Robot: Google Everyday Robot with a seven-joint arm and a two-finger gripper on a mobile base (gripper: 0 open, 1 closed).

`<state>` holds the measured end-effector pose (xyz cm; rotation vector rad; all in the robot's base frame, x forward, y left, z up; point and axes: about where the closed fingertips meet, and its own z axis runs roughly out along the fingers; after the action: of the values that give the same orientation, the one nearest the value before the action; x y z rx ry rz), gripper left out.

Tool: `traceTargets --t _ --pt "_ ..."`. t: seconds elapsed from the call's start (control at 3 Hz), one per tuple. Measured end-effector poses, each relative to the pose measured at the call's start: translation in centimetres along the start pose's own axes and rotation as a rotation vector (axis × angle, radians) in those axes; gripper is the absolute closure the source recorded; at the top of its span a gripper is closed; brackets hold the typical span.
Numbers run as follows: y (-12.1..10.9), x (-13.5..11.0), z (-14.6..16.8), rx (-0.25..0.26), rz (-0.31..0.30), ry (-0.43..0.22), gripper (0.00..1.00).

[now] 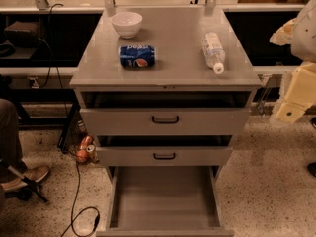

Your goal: Place blue plastic bottle into bottom drawer

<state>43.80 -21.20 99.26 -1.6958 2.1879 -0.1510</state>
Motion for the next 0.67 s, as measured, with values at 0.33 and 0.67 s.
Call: traceTargets --t 0.33,0.67 --pt "0.00 0.00 0.00 0.000 0.000 0.000 0.00" --pt "-0.33 -0.21 0.39 0.006 0.040 -0.027 0.00"
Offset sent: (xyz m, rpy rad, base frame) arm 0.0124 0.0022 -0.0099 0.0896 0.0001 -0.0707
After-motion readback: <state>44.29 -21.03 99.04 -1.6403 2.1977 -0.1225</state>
